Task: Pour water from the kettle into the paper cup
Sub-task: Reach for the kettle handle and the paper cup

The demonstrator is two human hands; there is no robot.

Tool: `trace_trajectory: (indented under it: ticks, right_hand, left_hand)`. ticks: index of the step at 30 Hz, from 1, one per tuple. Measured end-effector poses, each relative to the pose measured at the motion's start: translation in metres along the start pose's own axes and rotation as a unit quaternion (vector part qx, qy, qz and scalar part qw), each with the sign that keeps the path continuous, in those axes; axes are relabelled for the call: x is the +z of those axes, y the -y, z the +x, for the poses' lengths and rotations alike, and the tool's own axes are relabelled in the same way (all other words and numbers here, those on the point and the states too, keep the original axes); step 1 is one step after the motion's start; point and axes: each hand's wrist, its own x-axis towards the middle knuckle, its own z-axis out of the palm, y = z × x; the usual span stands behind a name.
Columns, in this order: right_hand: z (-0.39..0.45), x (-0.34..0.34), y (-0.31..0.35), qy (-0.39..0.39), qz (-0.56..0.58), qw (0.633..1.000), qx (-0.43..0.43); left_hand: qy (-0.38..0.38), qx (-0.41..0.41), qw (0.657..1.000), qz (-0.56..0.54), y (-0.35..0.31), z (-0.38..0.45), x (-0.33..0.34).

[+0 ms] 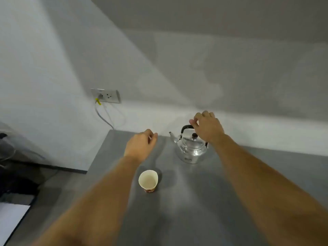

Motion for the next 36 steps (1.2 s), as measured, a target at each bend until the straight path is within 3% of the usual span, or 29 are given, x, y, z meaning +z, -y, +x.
trace_trajectory:
  ticks: [3,9,21,26,36]
  right_hand:
    - [0.010,0.014,-0.013,0.027,0.010,0.999,0.020]
    - [0.014,0.046,-0.029,0.093,0.142,0.984,0.061]
    - [0.021,0.049,-0.029,0.070,0.249,0.955,0.146]
    - [0.018,0.041,-0.026,0.098,0.239,0.956,0.140]
    - [-0.031,0.008,0.002,0.054,0.231,0.964,0.118]
  left_hand:
    - [0.003,-0.012,0.999,0.034,0.013,0.003,0.008]
    - [0.019,-0.024,0.999,0.031,0.039,0.007,0.024]
    - [0.025,-0.053,0.998,0.029,0.069,-0.007,0.041]
    - [0.031,-0.048,0.997,0.054,0.090,-0.015,0.029]
    - [0.105,-0.064,0.991,0.049,0.137,-0.075,0.039]
